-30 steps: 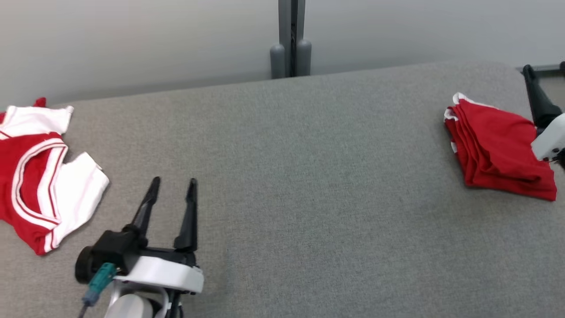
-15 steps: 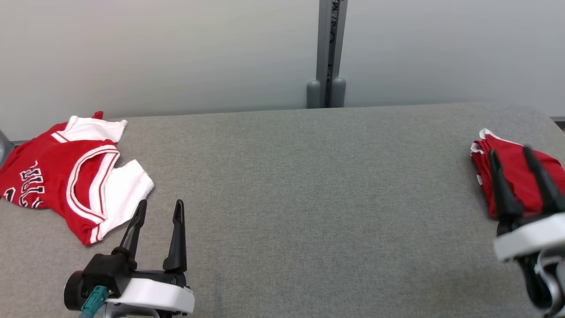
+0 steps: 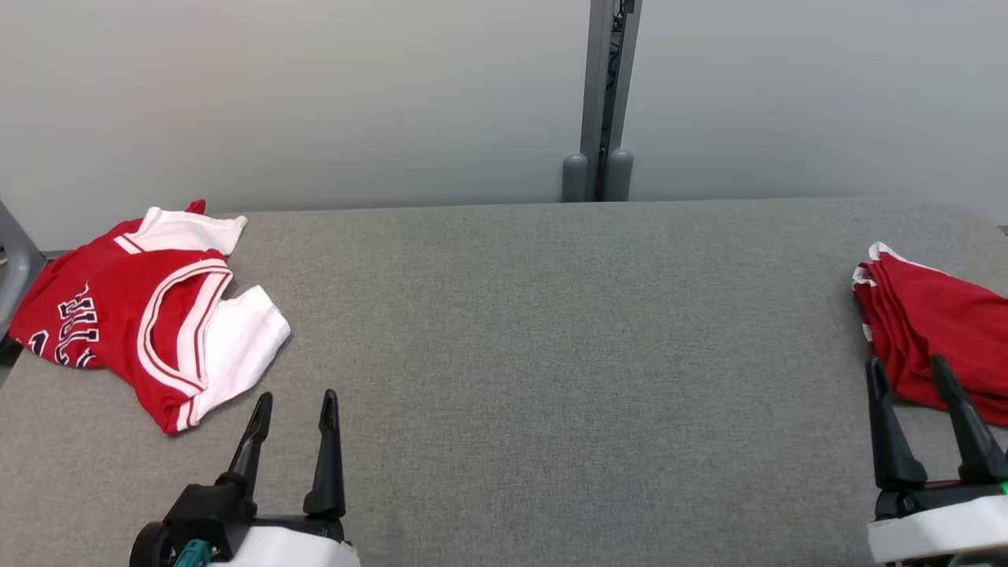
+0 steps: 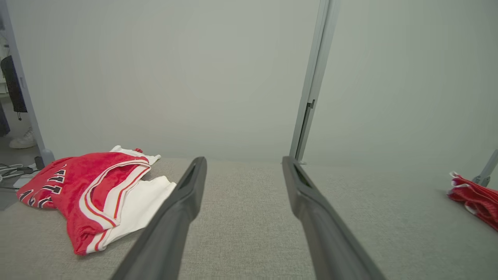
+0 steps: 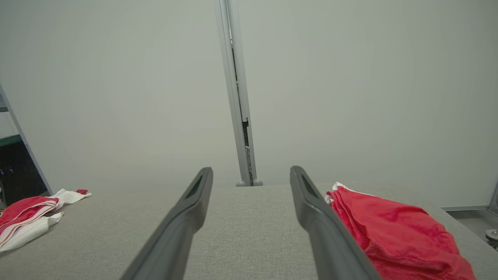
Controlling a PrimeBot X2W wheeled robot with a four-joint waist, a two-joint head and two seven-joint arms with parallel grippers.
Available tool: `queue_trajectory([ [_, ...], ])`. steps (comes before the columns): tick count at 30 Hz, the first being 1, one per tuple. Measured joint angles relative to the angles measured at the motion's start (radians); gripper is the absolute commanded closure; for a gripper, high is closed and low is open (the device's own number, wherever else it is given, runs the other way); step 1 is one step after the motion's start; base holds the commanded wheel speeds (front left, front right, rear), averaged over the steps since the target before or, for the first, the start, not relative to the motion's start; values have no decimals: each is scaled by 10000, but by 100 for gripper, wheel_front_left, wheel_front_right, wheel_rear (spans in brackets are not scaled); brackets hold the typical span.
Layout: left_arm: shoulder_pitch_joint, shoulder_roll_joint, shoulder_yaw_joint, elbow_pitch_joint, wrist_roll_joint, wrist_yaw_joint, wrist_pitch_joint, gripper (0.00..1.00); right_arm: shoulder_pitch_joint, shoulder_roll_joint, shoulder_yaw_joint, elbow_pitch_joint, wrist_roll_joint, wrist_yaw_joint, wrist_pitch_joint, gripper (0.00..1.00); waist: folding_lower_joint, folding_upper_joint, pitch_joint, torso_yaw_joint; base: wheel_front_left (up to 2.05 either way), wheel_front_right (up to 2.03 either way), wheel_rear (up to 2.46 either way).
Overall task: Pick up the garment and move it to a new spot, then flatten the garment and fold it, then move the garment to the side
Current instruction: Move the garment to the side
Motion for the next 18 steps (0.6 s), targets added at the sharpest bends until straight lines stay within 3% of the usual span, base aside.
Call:
queue_trajectory([
  [6, 302, 0, 44, 107, -71, 115, 0, 0, 324, 533, -77, -211, -221, 2, 0, 0, 0, 0, -80, -64, 0, 0, 0],
  [18, 294, 0, 58, 138, 38, 71, 0, 0, 335, 546, -29, -267, -339, 2, 0, 0, 0, 0, -40, -30, 0, 0, 0],
])
